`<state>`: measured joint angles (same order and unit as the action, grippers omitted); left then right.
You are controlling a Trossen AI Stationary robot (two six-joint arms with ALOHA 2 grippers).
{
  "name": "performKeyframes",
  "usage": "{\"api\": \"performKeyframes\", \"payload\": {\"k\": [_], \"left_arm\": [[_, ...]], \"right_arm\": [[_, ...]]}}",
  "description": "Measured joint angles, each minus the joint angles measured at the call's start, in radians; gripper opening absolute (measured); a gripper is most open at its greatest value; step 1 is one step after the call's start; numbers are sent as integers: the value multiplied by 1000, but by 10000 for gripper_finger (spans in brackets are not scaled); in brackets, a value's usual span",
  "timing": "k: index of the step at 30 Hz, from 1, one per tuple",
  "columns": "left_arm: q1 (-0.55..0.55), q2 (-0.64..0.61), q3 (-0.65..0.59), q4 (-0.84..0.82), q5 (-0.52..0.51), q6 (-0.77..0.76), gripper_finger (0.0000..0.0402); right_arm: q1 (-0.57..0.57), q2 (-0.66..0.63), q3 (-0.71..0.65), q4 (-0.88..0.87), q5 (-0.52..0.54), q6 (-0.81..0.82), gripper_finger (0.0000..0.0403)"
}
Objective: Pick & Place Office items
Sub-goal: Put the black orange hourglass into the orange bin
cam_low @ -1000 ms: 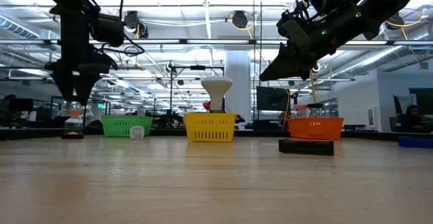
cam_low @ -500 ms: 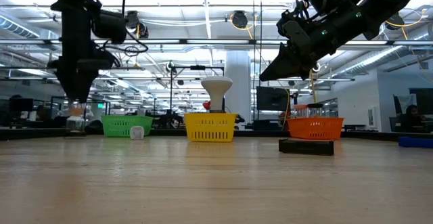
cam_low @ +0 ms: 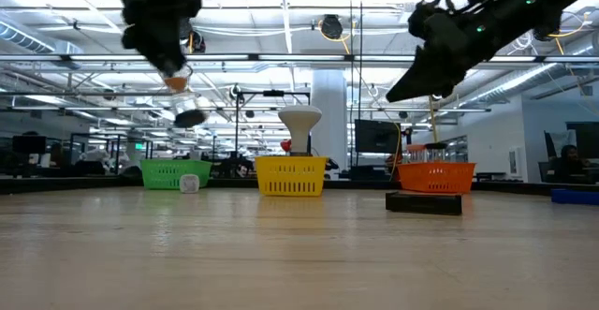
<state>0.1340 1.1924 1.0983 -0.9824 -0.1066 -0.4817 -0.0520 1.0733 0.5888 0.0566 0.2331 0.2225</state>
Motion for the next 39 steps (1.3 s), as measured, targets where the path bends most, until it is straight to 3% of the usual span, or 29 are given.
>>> {"api": "performKeyframes", "payload": {"k": [5,9,14,20,39], "left_arm": [[-88,182,81,134,11,51,216],[-114,391,238,175,33,187,216],[-138,637,467,159,52,380,216],[-134,825,657,52,7,502,216],[-137,871,666,53,2,539,240]], "right_arm": [[8,-92,-57,1,2,2,0],[8,-148,-91,37,2,4,0],[8,-184,-108,34,2,3,0],[8,-186,-117,35,1,1,0],[8,-186,-117,40,1,-1,0]]}}
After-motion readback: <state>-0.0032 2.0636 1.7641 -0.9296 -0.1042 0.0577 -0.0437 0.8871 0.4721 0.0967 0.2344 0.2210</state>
